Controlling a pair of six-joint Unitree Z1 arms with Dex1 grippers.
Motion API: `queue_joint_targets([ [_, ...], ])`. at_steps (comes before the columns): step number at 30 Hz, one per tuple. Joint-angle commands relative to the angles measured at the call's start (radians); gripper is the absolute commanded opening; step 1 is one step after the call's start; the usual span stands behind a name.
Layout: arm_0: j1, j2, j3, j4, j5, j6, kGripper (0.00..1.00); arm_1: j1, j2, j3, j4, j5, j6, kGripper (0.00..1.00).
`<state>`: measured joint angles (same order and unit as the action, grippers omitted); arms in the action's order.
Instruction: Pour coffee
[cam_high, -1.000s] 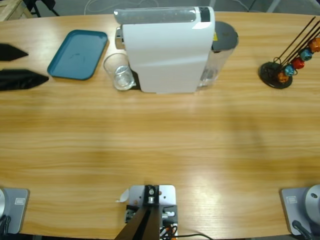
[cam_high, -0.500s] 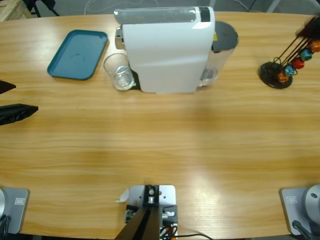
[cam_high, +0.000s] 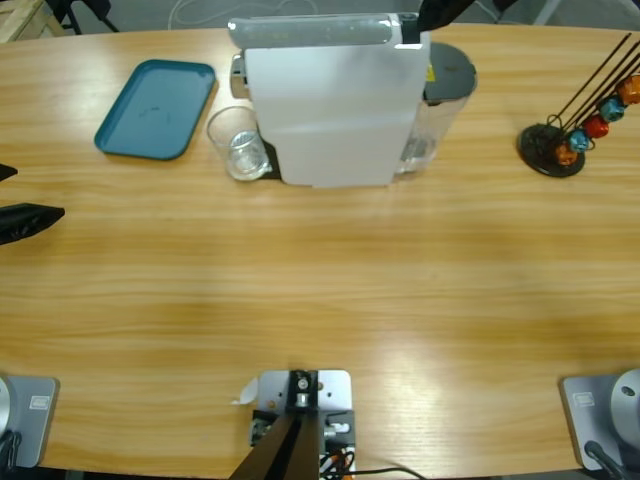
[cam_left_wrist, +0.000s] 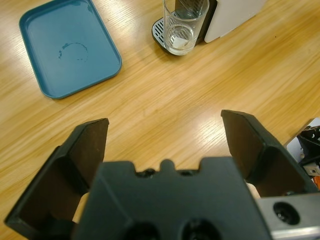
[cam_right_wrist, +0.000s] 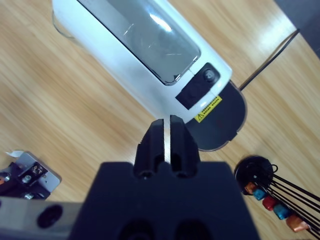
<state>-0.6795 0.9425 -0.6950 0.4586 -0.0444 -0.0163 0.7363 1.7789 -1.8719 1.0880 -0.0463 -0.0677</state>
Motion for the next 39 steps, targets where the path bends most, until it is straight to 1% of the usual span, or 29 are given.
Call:
queue_joint_targets([
  [1,0.009,-0.024,0.043,-0.005,0.014,-0.009,0.977,-0.017,0.089,-0.085,0.031,-0.001,-0.035,0.000],
  [6,0.009,-0.035,0.043,-0.003,0.014,-0.010,0.977,-0.031,0.135,-0.174,0.080,-0.006,-0.054,0.000],
  [18,0.009,-0.033,0.043,-0.003,0.014,-0.010,0.977,-0.057,0.175,-0.178,0.096,-0.080,-0.061,0.000],
  [39,0.009,-0.031,0.043,-0.003,0.014,-0.010,0.977,-0.066,0.267,-0.297,0.153,-0.087,-0.067,0.000],
])
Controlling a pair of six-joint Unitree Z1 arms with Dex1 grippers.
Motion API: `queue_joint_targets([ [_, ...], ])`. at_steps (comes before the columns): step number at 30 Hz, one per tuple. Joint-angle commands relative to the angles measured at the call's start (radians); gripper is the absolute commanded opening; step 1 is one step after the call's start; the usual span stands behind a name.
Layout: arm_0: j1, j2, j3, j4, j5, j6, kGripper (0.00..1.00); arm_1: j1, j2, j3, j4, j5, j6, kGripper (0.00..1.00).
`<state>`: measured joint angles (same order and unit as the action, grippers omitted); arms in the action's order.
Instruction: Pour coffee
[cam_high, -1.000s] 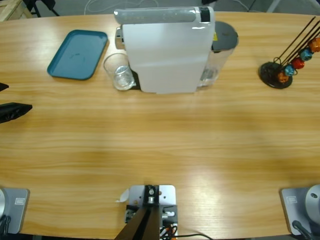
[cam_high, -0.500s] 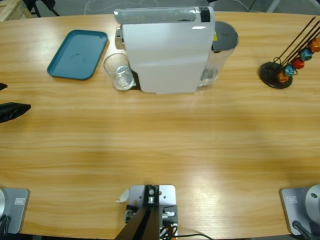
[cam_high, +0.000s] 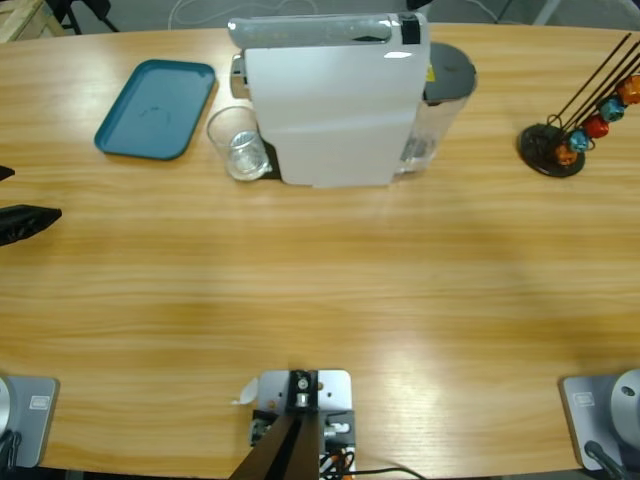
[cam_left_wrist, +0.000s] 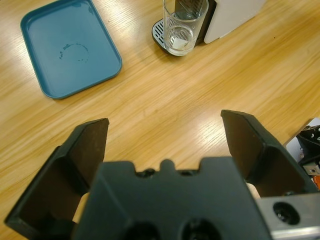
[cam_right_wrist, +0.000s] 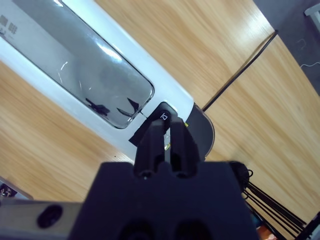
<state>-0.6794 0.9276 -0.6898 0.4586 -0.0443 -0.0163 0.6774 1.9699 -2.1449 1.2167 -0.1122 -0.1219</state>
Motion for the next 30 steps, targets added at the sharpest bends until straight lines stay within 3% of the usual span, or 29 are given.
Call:
queue_joint_targets([
  [1,0.010,-0.016,0.038,-0.002,0.014,-0.010,0.977,-0.007,0.080,-0.023,0.024,-0.022,-0.013,0.000],
  [30,0.009,-0.006,0.036,-0.002,0.014,-0.010,0.977,0.001,0.098,-0.016,0.024,-0.030,-0.015,0.000],
])
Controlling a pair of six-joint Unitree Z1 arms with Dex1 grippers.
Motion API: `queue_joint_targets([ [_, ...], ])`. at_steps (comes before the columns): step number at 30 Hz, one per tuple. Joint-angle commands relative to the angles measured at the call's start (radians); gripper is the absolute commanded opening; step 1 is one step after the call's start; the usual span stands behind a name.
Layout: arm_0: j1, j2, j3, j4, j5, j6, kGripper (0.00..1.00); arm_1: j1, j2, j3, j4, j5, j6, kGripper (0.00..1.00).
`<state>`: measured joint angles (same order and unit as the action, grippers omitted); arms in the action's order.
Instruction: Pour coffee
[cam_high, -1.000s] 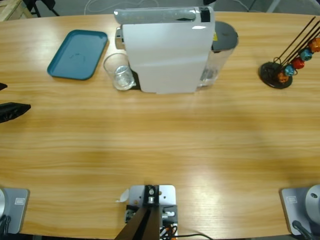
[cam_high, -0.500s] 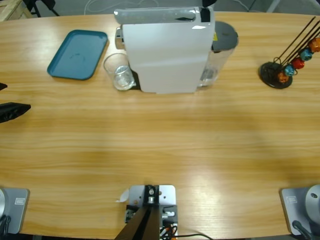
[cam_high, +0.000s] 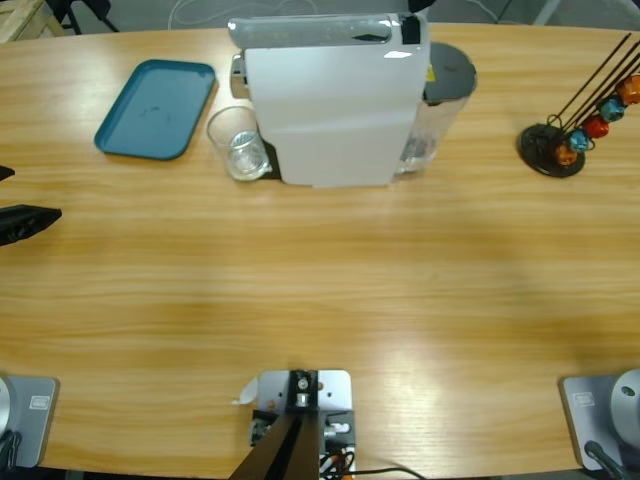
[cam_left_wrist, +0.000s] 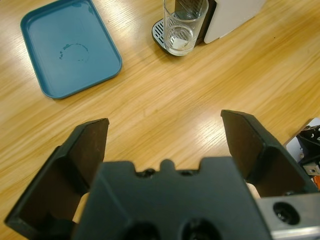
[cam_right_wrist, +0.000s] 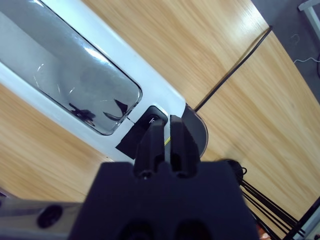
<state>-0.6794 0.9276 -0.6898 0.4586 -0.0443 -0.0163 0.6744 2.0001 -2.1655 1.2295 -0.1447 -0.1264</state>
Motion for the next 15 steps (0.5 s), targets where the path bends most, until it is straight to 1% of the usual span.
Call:
queue_joint_targets([
  [1,0.009,-0.006,0.036,-0.003,0.014,-0.010,0.977,0.005,0.068,0.004,0.012,0.002,-0.010,0.000],
  [15,0.009,-0.003,0.036,-0.002,0.014,-0.010,0.977,0.023,0.066,0.041,0.005,0.005,0.007,0.000],
])
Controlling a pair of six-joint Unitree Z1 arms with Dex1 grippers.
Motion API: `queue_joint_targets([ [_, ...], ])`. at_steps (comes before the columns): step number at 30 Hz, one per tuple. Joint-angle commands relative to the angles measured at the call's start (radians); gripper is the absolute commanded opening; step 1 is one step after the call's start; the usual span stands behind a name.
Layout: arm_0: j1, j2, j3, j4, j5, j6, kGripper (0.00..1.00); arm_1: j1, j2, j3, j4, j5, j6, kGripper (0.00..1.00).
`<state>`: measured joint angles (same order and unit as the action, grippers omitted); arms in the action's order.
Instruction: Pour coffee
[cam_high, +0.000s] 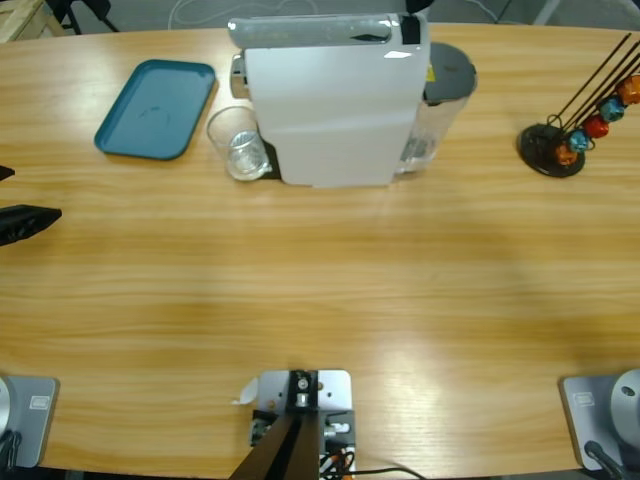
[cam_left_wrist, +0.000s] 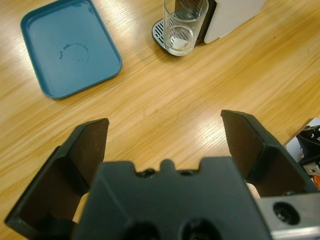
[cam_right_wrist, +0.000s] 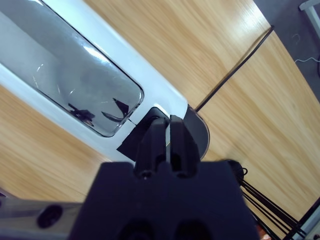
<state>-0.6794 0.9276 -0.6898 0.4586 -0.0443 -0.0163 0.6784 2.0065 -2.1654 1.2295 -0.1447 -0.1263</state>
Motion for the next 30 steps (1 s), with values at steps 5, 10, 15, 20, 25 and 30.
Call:
queue_joint_targets([
  [5,0.009,-0.003,0.035,-0.002,0.014,-0.010,0.977,0.020,0.058,0.063,-0.003,0.005,0.010,0.000],
  [10,0.009,-0.003,0.035,-0.002,0.014,-0.010,0.977,0.020,0.050,0.100,-0.027,0.007,0.014,0.000],
  [15,0.009,-0.004,0.036,-0.003,0.014,-0.010,0.977,0.020,0.004,0.026,-0.024,0.016,0.016,0.000],
  [20,0.010,-0.006,0.037,-0.003,0.015,-0.010,0.980,0.017,-0.097,0.025,-0.025,0.059,0.026,0.421],
  [25,0.010,-0.013,0.038,-0.003,0.015,-0.010,0.982,0.009,-0.161,0.038,-0.021,0.094,0.038,0.743],
  [30,0.009,-0.012,0.039,-0.005,0.012,-0.010,0.982,0.006,-0.176,0.019,0.014,0.091,0.048,0.743],
])
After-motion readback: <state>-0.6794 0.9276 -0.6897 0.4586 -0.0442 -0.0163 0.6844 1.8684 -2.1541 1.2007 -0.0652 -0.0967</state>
